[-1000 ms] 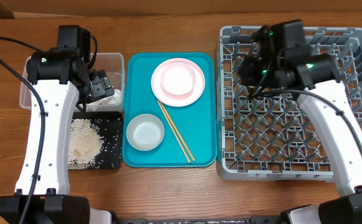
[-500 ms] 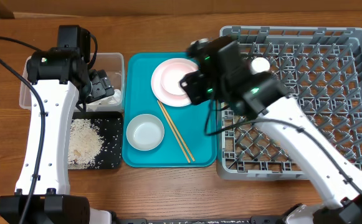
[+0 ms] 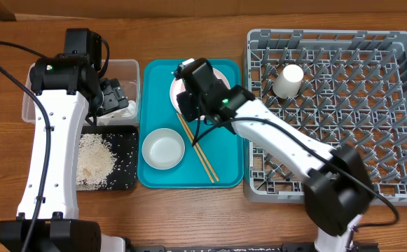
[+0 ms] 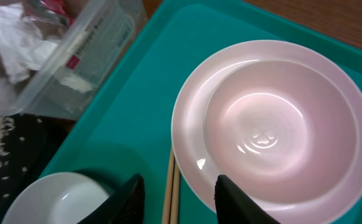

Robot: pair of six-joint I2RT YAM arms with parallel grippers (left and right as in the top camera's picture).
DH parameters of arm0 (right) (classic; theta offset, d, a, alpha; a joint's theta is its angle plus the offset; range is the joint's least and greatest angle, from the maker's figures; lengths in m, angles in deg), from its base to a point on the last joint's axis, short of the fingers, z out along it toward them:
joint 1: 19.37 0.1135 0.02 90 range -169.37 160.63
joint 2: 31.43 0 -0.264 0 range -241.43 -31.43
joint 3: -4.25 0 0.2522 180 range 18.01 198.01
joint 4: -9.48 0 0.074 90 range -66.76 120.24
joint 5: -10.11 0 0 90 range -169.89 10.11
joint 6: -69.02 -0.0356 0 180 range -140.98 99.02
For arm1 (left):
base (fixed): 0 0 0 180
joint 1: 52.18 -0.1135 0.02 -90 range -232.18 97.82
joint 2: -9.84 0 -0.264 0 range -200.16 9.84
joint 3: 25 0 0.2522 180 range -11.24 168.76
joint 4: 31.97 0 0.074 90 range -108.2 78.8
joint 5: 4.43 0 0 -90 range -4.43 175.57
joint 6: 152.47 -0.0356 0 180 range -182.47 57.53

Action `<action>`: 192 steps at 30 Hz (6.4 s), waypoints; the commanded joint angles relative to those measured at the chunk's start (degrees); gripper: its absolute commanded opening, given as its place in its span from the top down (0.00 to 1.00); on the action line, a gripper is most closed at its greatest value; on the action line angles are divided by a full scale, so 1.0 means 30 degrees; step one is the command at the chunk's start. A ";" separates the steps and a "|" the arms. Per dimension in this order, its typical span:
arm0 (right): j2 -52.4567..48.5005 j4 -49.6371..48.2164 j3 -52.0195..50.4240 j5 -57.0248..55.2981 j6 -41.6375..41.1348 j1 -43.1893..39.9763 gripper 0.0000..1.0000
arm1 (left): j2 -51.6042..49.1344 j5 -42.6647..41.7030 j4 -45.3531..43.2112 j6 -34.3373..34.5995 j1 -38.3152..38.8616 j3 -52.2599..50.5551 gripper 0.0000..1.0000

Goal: Sort waste into correct bins and load items into the dishwasher
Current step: 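Reach the right gripper to the pink bowl on the plate and grip its rim, then carry the pink bowl into the rack and set it down tilted, then move the right gripper back to the teal tray toward the white plate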

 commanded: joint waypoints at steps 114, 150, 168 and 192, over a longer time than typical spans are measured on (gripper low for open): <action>0.2820 -0.0772 -0.6776 2.9048 -0.7774 -1.7267 0.96 | 0.0073 0.0255 -0.0022 0.0066 0.0000 0.0197 0.00; 0.2812 -0.4226 -0.6819 2.6287 -0.9566 -1.5132 0.96 | 0.0073 0.0262 -0.0022 0.0066 0.0000 0.0197 0.00; 0.2812 0.1756 -0.6812 2.3562 -0.2543 -1.8877 0.58 | 0.0073 0.0255 -0.0022 0.0066 0.0000 0.0197 0.00; 1.1067 0.7657 -0.4787 1.2029 -0.0415 -1.3194 0.62 | 0.0073 0.0255 -0.0022 0.0066 -0.0022 0.0197 0.00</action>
